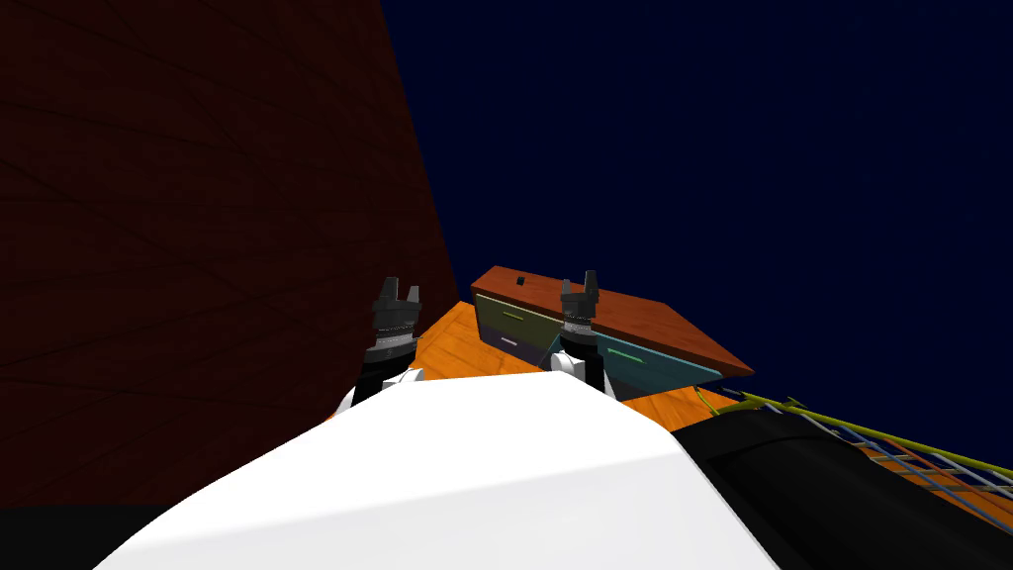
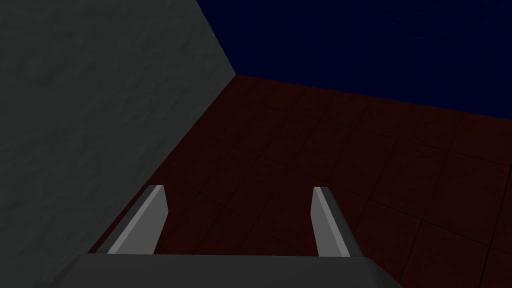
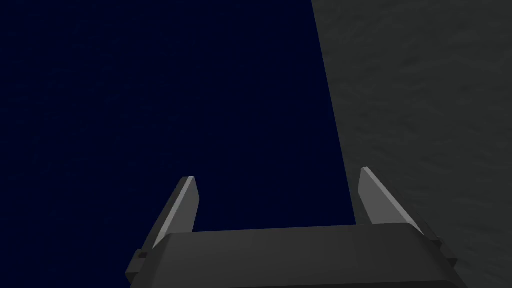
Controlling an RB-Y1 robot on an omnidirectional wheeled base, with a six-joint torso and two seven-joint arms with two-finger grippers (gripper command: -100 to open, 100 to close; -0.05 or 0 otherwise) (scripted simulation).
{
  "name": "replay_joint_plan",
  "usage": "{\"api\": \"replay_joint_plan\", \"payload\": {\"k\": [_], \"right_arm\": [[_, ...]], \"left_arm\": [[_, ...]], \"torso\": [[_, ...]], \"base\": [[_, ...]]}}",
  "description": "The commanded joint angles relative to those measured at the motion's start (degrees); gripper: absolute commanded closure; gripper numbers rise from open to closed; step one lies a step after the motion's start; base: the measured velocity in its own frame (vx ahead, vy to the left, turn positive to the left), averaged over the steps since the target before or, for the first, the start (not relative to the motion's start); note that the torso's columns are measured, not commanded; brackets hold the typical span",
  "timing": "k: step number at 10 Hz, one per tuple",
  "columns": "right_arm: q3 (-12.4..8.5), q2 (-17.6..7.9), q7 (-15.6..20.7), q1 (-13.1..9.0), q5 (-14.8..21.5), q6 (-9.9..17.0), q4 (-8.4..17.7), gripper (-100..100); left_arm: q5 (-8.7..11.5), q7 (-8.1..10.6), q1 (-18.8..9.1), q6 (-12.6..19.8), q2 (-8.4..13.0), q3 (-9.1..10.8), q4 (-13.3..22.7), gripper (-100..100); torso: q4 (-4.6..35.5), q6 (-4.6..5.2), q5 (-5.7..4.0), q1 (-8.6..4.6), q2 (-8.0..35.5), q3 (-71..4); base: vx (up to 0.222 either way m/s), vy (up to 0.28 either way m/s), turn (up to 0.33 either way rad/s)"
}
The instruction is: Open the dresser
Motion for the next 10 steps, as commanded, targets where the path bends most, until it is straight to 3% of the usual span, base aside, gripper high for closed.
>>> {"api": "replay_joint_plan", "payload": {"k": [1,9,10], "right_arm": [[0.0,0.0,0.0,0.0,0.0,0.0,0.0,0],[0.0,0.0,0.0,0.0,0.0,0.0,0.0,0],[0.1,-1.6,0.4,-0.2,0.9,0.5,0.5,-100]], "left_arm": [[0.0,0.0,0.0,0.0,0.0,0.0,0.0,0],[0.0,0.0,0.0,0.0,0.0,0.0,0.0,0],[0.0,0.0,0.0,0.0,0.0,0.0,0.0,0]], "torso": [[2.3,0.0,0.0,0.0,2.3,-4.7],[35.4,0.0,0.0,0.0,35.4,-70.7],[39.6,0.0,0.0,0.0,39.6,-79.2]], "base": [[0.0,0.0,0.0],[0.0,0.0,0.0],[0.014,0.012,-0.003]]}}
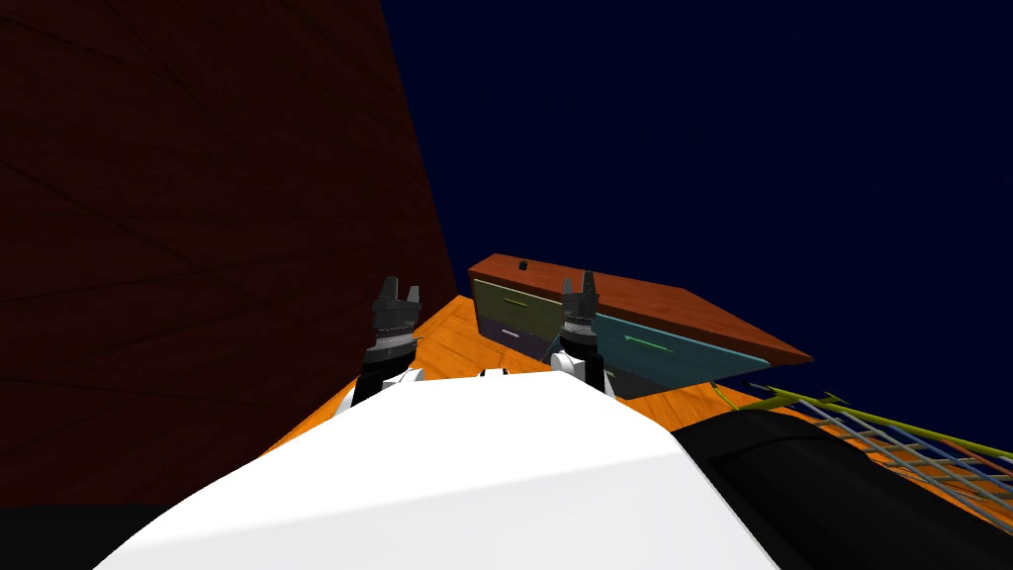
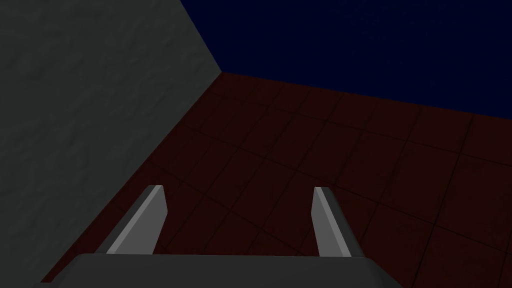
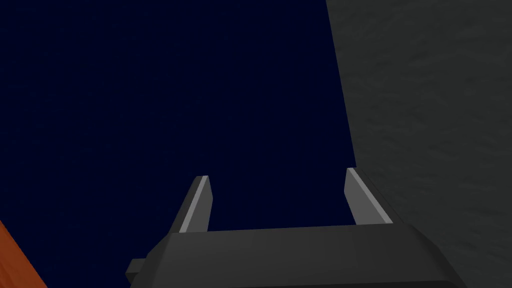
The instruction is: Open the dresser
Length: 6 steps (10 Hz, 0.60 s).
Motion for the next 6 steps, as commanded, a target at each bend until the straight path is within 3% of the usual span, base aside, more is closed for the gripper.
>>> {"api": "replay_joint_plan", "payload": {"k": [1,6], "right_arm": [[0.2,-2.7,0.9,-0.4,1.8,1.1,1.0,-100],[1.4,-7.6,4.9,-2.6,9.5,6.3,5.8,-100]], "left_arm": [[0.0,0.0,0.0,0.0,0.0,0.0,0.0,0],[0.0,0.0,0.0,0.0,0.0,-0.01,0.0,0]], "torso": [[1.9,0.0,0.01,0.04,1.9,-4.0],[2.7,0.01,0.01,0.02,2.6,-5.4]], "base": [[0.021,0.029,-0.008],[0.056,0.067,-0.015]]}}
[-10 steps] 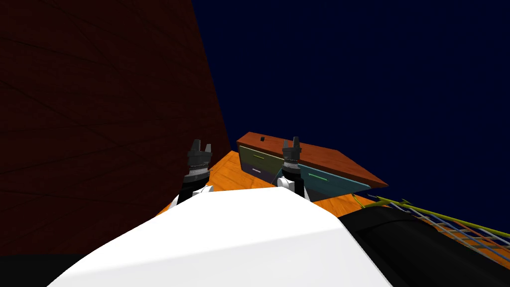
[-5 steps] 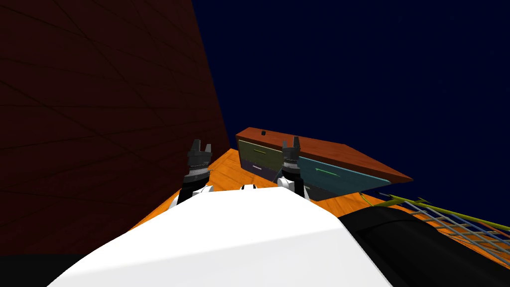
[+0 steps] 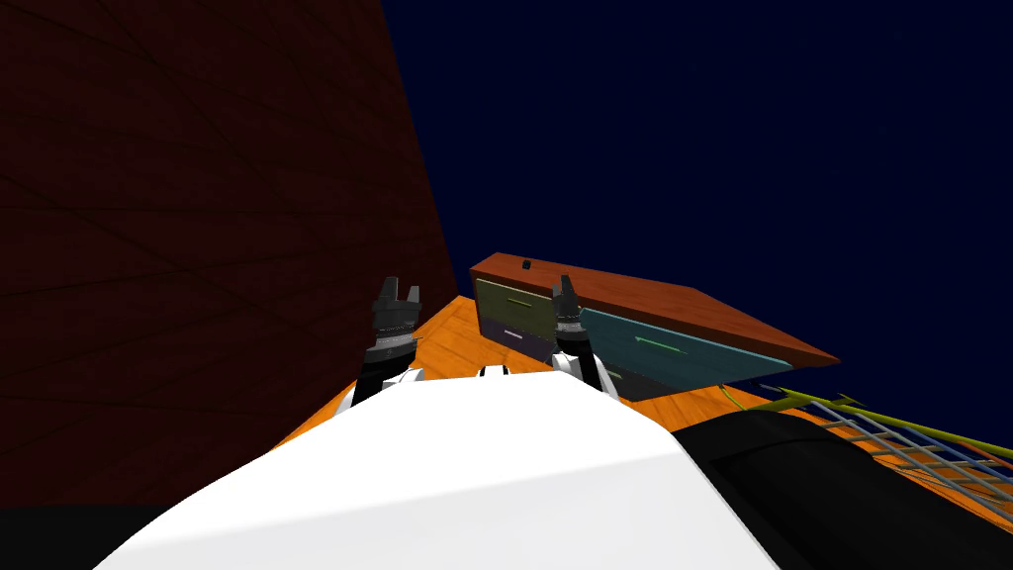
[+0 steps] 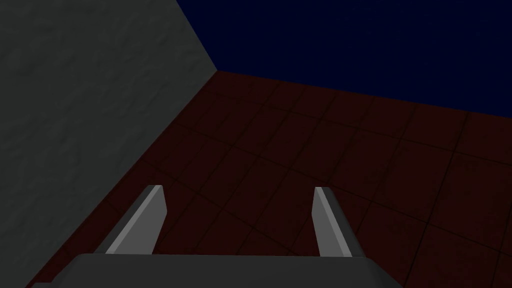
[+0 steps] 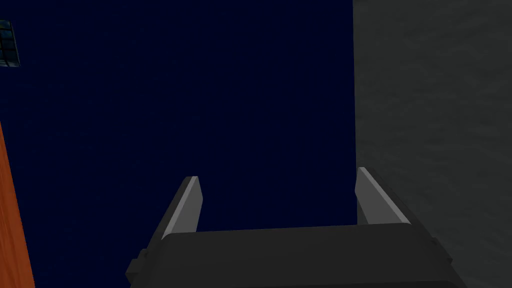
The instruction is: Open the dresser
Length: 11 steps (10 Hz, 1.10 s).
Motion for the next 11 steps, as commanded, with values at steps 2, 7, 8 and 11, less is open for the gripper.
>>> {"api": "replay_joint_plan", "payload": {"k": [2,7,8,11], "right_arm": [[1.2,-1.7,3.1,-1.3,5.8,3.1,3.5,-100],[2.4,-3.3,7.0,-3.4,13.5,7.9,7.9,-100],[2.4,-3.3,7.0,-3.4,14.5,7.9,7.9,-100],[3.3,-4.1,9.9,-5.1,19.7,11.4,11.3,-100]], "left_arm": [[0.0,0.0,0.0,0.0,0.0,0.0,0.0,0],[0.0,0.0,0.0,0.0,0.0,0.0,0.0,0],[0.0,0.0,0.0,0.0,0.0,0.0,0.0,0],[0.0,0.0,0.0,0.0,0.0,0.0,0.0,0]], "torso": [[0.0,-0.01,-0.01,-0.06,0.1,0.1],[0.0,-0.01,0.02,0.02,0.0,0.0],[0.0,-0.01,-0.01,-0.02,0.0,0.0],[0.0,-0.01,-0.01,-0.05,0.1,0.1]], "base": [[0.047,0.054,-0.011],[0.049,0.06,-0.02],[0.047,0.054,-0.012],[0.038,0.057,-0.028]]}}
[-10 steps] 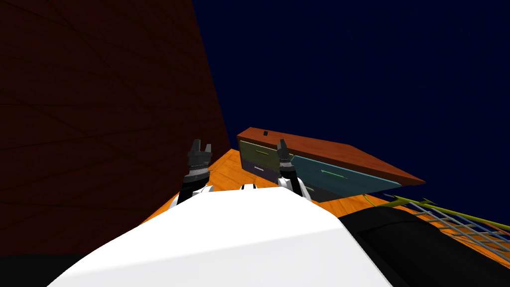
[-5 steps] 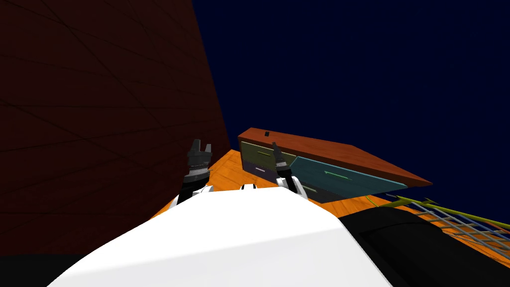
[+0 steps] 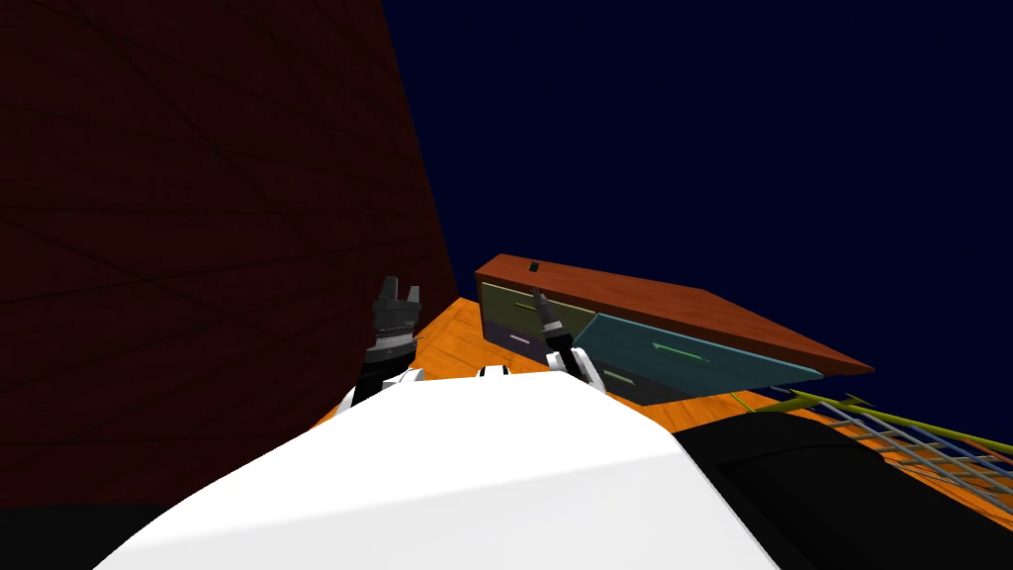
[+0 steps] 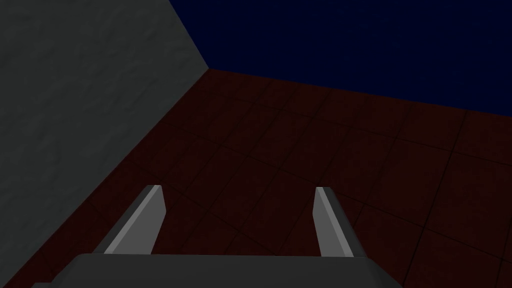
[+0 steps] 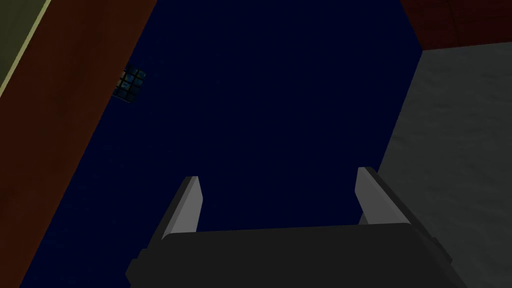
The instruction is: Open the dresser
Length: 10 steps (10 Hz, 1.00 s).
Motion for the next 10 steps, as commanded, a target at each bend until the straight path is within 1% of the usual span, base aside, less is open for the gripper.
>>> {"api": "replay_joint_plan", "payload": {"k": [1,2,3,4,5,6,7,8,9,10], "right_arm": [[0.4,-0.5,1.6,-1.0,3.9,2.2,1.9,-100],[0.9,-0.8,3.1,-1.9,5.8,4.0,3.8,-100],[0.9,-0.8,3.1,-1.9,7.2,4.0,3.8,-100],[1.4,-1.0,4.7,-2.8,9.1,5.9,5.7,-100],[1.4,-1.0,4.7,-2.8,10.6,5.9,5.7,-100],[1.9,-1.1,6.2,-3.8,12.4,7.7,7.7,-100],[1.9,-1.1,6.2,-3.8,14.1,7.7,7.7,-100],[2.4,-1.1,7.8,-4.9,15.8,9.6,9.7,-100],[2.4,-1.1,7.8,-4.9,17.6,9.6,9.7,-100],[2.9,-1.1,9.4,-5.9,19.3,11.5,11.8,-100]], "left_arm": [[0.0,0.0,0.0,0.0,0.0,0.0,0.0,0],[0.0,0.0,0.0,0.0,0.0,0.0,0.0,0],[0.0,0.0,0.0,0.0,0.0,0.0,0.0,0],[0.0,0.0,0.0,0.0,0.0,0.0,0.0,0],[0.0,0.0,0.0,0.0,0.0,0.0,0.0,0],[0.0,0.0,0.0,0.0,0.0,0.0,0.0,0],[0.0,0.0,0.0,0.0,0.0,0.0,0.0,0],[0.0,0.0,0.0,0.0,0.0,0.0,0.0,0],[0.0,0.0,0.0,0.0,0.0,0.0,0.0,0],[0.0,0.0,0.0,0.0,0.0,0.0,0.0,0]], "torso": [[0.0,0.0,0.0,0.05,0.0,0.0],[0.0,0.0,0.01,0.04,0.0,0.0],[0.0,0.0,0.01,0.07,-0.1,-0.1],[0.0,0.0,0.0,0.01,-0.1,-0.1],[0.0,0.0,0.0,0.02,-0.1,-0.1],[0.0,0.0,0.0,0.0,-0.1,0.0],[0.0,0.0,0.0,0.05,0.0,0.0],[0.0,0.0,0.01,0.02,0.0,0.0],[0.0,0.0,0.01,0.05,-0.1,-0.1],[0.0,0.0,0.0,0.0,0.0,0.0]], "base": [[0.028,0.057,-0.015],[0.041,0.067,-0.028],[0.043,0.054,-0.022],[0.051,0.057,-0.046],[0.041,0.053,-0.018],[0.031,0.061,-0.04],[0.036,0.055,-0.022],[0.051,0.062,-0.046],[0.035,0.05,-0.024],[0.028,0.065,-0.052]]}}
